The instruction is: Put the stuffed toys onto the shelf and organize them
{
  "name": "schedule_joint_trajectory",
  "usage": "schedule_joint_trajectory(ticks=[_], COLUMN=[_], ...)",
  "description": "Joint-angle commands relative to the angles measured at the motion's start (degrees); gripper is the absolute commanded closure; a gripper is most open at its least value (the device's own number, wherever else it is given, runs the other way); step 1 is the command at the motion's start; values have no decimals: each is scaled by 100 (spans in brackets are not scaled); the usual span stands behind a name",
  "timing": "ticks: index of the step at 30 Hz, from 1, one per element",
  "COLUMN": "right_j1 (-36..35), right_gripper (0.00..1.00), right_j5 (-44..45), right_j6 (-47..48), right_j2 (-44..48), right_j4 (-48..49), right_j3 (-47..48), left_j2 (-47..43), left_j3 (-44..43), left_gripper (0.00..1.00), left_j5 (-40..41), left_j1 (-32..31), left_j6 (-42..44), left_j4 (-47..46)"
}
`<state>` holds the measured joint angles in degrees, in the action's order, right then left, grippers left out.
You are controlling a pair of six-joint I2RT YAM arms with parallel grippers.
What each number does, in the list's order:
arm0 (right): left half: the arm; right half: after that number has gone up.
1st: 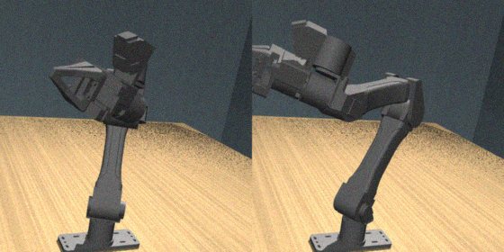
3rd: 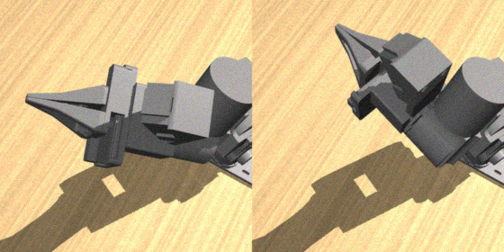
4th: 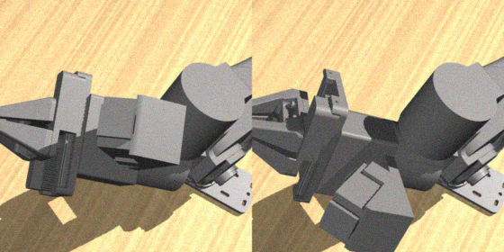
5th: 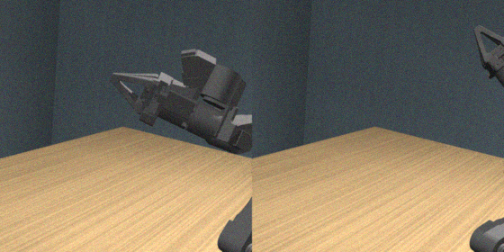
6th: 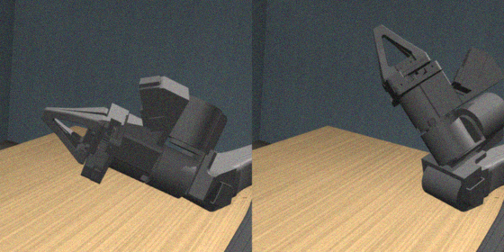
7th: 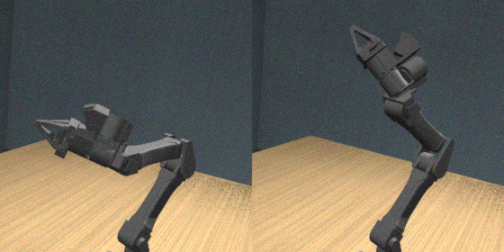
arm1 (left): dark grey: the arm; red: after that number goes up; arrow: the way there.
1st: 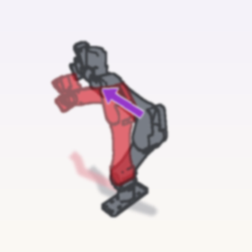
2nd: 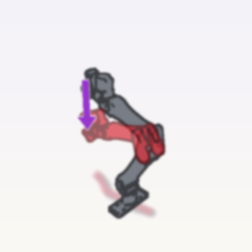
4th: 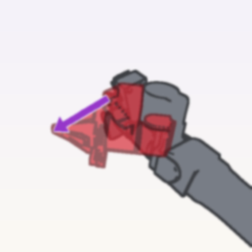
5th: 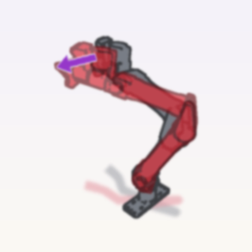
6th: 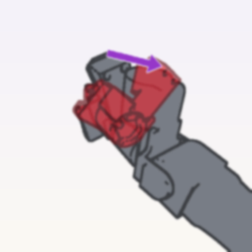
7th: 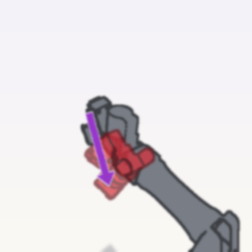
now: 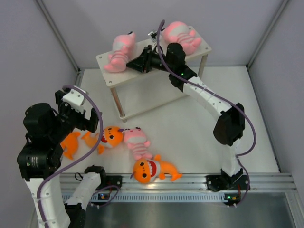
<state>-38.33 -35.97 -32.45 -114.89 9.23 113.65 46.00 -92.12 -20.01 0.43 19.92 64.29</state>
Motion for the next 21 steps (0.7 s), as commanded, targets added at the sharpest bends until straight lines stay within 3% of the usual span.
schedule_joint_trajectory(ticks=[1,4,10,14,18,19,21], right_j1=[246,282,343,247,-287,-394,-718], right_gripper=[66,58,55,54,45,38,32], right_j5=[221,361,1081,1609,2339,2479,2385], right_j6=[-201,-95,449,1307,2487,2724,3191], right_j2=[432,590,1353,1917,2313,2261,2077], right_j4=[395,360,175,-140,-598,-807,-1115], right_j3=[-70,-245,-913,-1081,-1002,-811,-485], left_j2=[-47,-47,-109,-126,-152,-179,-188], left_j3=[45,62,115,141,176,176,194], left_gripper=[1,1,1,1,1,1,1], left_j5=[-29,-38,-12,-12,-12,-3,23], left_j1=[-16,-8,-16,-7,-7,-7,-7], left_j6=[65,64,91,100,99,100,117], left_j4=[-127,-127,-127,-119,-119,-119,-119])
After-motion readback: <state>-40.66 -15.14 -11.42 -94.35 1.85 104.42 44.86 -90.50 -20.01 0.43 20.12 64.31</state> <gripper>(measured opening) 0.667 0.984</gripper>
